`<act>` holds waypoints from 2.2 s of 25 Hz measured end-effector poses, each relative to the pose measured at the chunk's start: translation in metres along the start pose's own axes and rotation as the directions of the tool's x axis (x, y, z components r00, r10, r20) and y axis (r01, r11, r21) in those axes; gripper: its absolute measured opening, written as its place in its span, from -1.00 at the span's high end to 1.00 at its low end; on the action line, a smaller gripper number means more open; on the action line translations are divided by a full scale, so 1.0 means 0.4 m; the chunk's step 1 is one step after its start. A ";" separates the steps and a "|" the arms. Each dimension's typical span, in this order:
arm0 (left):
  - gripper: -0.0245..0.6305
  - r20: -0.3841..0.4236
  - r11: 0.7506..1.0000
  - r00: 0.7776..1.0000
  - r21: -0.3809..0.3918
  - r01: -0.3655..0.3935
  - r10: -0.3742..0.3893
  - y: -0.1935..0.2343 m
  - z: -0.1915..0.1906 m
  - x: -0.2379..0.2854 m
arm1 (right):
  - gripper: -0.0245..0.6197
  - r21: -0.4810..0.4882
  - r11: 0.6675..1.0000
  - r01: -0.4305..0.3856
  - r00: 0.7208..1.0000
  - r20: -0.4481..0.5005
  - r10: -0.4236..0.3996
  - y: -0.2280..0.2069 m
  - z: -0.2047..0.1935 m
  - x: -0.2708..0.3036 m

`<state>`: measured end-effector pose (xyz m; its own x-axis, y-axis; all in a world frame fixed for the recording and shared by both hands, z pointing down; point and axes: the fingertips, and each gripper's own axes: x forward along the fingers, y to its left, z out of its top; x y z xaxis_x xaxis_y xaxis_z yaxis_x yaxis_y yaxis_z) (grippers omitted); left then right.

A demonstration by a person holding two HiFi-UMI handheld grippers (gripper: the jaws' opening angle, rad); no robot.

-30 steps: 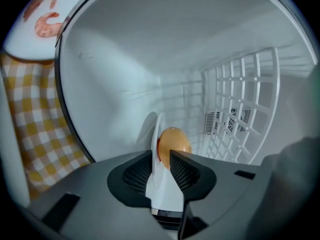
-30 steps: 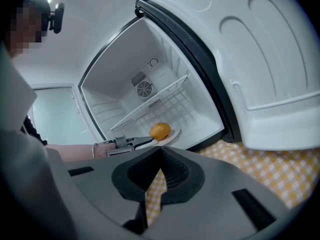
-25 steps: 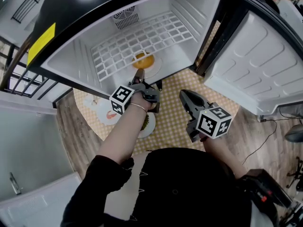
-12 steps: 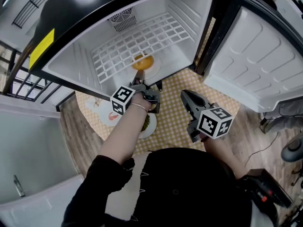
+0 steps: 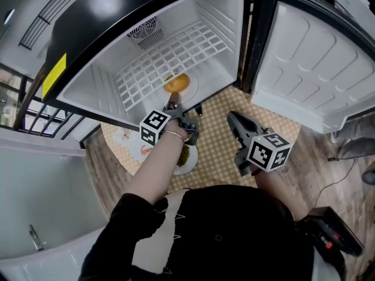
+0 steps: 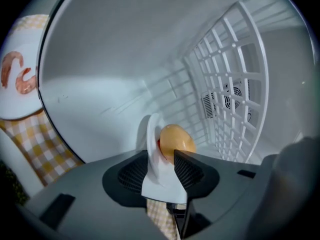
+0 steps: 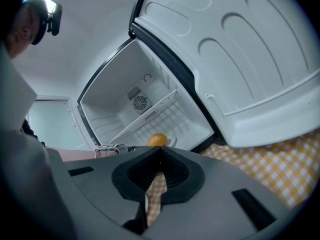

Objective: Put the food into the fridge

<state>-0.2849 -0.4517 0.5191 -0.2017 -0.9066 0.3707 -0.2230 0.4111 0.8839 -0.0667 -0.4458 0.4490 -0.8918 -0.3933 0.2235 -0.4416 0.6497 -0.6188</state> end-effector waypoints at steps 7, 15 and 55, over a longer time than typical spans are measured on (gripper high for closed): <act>0.38 -0.030 0.997 0.999 0.072 -0.010 0.012 -0.012 -0.014 -0.005 | 0.88 0.042 0.999 0.000 0.999 0.039 -0.002 -0.019 -0.003 -0.016; 0.36 -0.064 0.992 0.998 0.124 -0.009 0.017 -0.016 -0.032 -0.010 | 0.88 0.059 0.998 0.011 0.997 0.072 -0.016 -0.022 -0.003 -0.035; 0.42 -0.421 0.863 0.871 0.309 0.401 -0.254 -0.093 -0.101 -0.226 | 0.88 0.021 0.991 0.128 0.976 0.175 -0.130 0.209 -0.123 -0.045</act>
<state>-0.2199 -0.3890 0.4643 0.2823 -0.9342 0.2183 -0.5677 0.0207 0.8230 -0.0922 -0.3523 0.4302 -0.7956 -0.5825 0.1666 -0.5504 0.5799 -0.6007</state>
